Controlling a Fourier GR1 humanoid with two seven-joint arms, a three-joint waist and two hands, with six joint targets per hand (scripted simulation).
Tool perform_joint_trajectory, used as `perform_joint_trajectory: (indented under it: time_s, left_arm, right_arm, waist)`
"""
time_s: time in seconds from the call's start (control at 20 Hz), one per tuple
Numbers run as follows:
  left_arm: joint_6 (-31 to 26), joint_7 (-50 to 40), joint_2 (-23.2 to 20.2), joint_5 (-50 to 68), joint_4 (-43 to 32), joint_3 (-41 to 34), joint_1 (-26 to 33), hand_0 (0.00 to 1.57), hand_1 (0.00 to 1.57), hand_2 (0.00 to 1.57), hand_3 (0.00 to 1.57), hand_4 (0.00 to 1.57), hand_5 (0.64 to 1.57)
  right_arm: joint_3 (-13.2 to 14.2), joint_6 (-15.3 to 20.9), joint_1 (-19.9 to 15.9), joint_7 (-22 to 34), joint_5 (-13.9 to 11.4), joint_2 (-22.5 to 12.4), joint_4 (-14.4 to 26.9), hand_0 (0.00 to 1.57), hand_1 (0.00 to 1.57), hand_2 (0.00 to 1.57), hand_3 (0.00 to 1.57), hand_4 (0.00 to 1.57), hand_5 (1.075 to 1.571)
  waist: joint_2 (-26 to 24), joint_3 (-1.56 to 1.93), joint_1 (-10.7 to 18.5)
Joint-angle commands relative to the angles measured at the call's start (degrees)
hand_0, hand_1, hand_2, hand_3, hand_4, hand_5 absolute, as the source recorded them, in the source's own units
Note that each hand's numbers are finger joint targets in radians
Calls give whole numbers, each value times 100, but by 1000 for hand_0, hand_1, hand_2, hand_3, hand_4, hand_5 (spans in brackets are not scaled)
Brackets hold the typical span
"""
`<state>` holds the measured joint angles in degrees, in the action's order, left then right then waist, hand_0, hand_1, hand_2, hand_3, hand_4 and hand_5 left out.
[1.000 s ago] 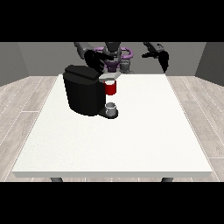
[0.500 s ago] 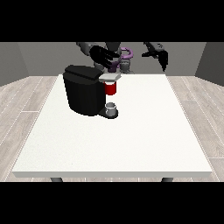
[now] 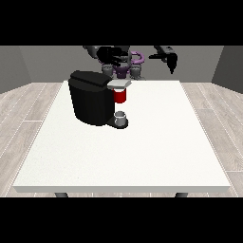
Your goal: Insert the coffee pod into the coffee machine and close the lid
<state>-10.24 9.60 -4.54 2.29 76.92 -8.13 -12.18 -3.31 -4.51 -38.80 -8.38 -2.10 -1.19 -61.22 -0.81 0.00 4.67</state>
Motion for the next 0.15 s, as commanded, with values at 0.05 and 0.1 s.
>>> perform_joint_trajectory:
  time_s: [0.05,0.1]
  left_arm:
    - [-5,170,-52,28,-295,-137,407,0,0,0,0,192,1571]
    - [261,114,13,-145,-339,-108,245,0,0,0,0,192,1571]
  right_arm:
    - [-576,175,1241,-71,579,114,-504,0,0,0,0,251,1571]
    - [-806,403,1545,-308,695,115,-598,0,0,0,0,157,1571]
  waist:
    - [-538,0,-394]
    - [-540,1,-519]
